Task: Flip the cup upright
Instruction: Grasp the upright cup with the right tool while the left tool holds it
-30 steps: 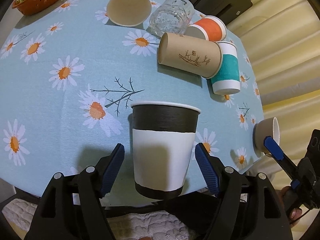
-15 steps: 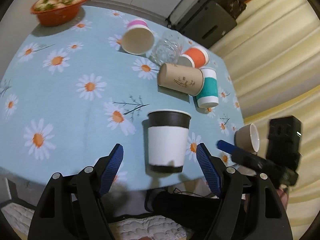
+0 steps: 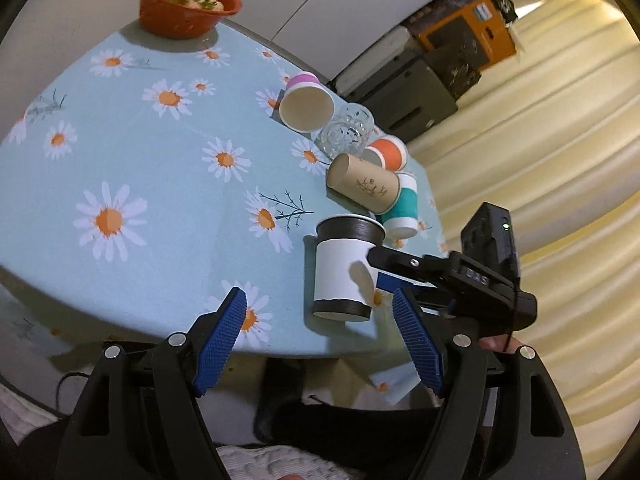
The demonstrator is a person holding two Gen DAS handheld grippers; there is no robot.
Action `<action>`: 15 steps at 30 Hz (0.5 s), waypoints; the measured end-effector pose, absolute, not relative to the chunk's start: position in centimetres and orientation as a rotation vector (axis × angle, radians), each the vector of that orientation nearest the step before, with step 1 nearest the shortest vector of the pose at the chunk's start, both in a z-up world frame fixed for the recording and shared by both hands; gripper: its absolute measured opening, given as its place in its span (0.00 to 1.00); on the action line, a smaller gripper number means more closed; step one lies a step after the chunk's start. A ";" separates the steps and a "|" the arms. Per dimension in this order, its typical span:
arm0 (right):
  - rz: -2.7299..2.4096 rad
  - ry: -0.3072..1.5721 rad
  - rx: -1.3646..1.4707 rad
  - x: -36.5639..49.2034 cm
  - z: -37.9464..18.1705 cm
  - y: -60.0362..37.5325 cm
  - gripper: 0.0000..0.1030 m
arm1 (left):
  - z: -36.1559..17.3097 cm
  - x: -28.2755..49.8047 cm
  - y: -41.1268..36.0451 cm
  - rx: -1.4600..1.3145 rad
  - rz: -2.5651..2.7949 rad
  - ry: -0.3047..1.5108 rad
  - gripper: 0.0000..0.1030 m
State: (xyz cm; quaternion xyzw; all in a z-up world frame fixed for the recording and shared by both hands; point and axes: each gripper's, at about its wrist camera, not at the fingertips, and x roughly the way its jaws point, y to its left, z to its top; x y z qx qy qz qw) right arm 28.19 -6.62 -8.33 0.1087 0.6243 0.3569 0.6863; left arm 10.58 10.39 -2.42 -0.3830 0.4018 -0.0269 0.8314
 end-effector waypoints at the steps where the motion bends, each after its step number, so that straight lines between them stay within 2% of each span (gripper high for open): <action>1: 0.792 1.401 0.240 28.2 -8.4 -6.5 0.81 | -2.7 10.4 10.3 -0.824 -0.065 0.845 0.72; 7: 0.756 1.428 0.183 28.4 -8.8 -5.5 0.69 | -4.1 10.1 10.6 -0.881 -0.093 0.830 0.72; 15: 0.732 1.423 0.142 28.0 -8.8 -4.8 0.64 | -4.7 9.7 11.5 -0.914 -0.116 0.808 0.72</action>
